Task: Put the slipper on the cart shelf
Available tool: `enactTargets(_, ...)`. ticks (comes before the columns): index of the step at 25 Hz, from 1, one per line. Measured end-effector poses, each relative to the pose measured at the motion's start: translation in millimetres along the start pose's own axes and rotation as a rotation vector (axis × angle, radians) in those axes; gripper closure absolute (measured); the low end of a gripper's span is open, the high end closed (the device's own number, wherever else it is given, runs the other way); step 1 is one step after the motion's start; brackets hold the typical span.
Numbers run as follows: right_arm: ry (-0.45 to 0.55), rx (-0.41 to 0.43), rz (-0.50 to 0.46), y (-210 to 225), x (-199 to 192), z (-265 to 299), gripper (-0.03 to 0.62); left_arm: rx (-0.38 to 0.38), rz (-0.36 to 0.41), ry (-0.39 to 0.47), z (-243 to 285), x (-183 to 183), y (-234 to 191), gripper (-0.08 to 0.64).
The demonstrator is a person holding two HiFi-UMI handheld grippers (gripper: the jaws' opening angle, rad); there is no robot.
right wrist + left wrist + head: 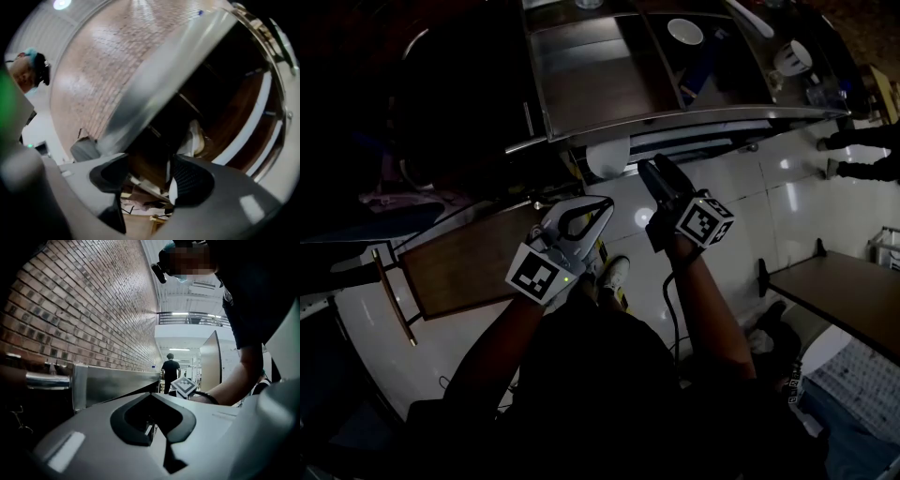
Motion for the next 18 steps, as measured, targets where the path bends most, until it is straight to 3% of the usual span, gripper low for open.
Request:
enactTargets(2,-0.006,0.048,-0.109,-30.6,6.8,-21.3,0.346,0.008,0.009,0.009,-7.7,9.1,12.8,0.557)
enactTargets(6,-0.016,0.149,-0.340,-96.4,10.4,-61.5,0.512,0.021,0.028,0.023,-30.6,21.4,43.4,0.557)
enactTargets(9,-0.025,0.251,-0.475,-147.2,3.1,-84.7,0.574,0.041,0.029,0.025,-55.9,23.3,67.3,0.557)
enactTargets(13,-0.032,0.360,-0.573,-208.5,-10.3,-108.5,0.591,0.089,0.027,0.027,-91.9,20.0,91.3,0.557)
enactTargets(18,-0.063,0.435,-0.653,-256.7,-34.6,-118.3,0.591,0.143,0.018,0.029,-133.9,20.3,102.0,0.557)
Point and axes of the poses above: the fingertips, and each gripper's own axes: z forward along the fingers, y to its right, x out of its top, the point moved 3 cm from there along -z, backward along the fingers, and after that the axes turned 9 degrees about -z, right-handed, at the moved point
